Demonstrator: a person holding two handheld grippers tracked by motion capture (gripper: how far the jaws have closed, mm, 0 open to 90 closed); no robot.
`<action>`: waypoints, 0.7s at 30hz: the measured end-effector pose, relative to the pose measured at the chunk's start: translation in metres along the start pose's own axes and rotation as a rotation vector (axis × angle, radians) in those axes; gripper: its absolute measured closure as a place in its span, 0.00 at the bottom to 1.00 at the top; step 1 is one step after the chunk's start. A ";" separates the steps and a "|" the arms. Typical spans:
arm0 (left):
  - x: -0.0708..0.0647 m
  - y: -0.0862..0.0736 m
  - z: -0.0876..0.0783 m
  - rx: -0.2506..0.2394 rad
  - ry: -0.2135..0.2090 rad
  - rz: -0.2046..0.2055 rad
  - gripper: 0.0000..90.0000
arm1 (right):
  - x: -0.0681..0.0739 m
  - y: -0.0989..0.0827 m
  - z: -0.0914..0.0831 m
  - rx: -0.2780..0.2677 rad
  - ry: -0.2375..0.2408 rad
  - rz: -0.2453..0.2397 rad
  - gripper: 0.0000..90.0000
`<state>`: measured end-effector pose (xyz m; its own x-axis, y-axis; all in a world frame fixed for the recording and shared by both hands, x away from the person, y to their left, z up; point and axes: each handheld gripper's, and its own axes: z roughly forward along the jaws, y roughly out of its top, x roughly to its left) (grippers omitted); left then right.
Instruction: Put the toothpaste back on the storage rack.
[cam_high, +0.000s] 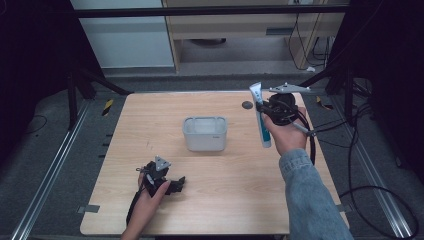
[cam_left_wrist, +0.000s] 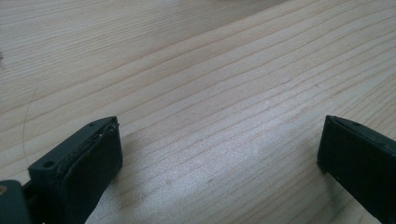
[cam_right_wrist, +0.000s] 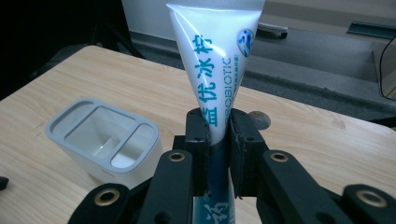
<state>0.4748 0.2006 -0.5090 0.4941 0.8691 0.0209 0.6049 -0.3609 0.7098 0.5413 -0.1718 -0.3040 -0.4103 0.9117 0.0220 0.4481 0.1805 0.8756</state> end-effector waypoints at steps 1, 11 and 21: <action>0.000 0.000 0.000 0.000 0.000 0.000 0.00 | 0.000 0.001 0.001 0.002 -0.001 0.003 0.88; -0.002 0.000 0.000 -0.003 0.005 -0.007 0.00 | 0.010 0.013 0.012 -0.037 0.000 -0.004 0.88; -0.002 0.000 0.000 -0.002 0.004 -0.006 0.00 | 0.033 0.021 0.028 -0.044 0.003 -0.015 0.88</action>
<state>0.4738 0.1990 -0.5091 0.4878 0.8727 0.0193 0.6066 -0.3548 0.7114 0.5595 -0.1280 -0.2980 -0.4195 0.9077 0.0103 0.4062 0.1776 0.8964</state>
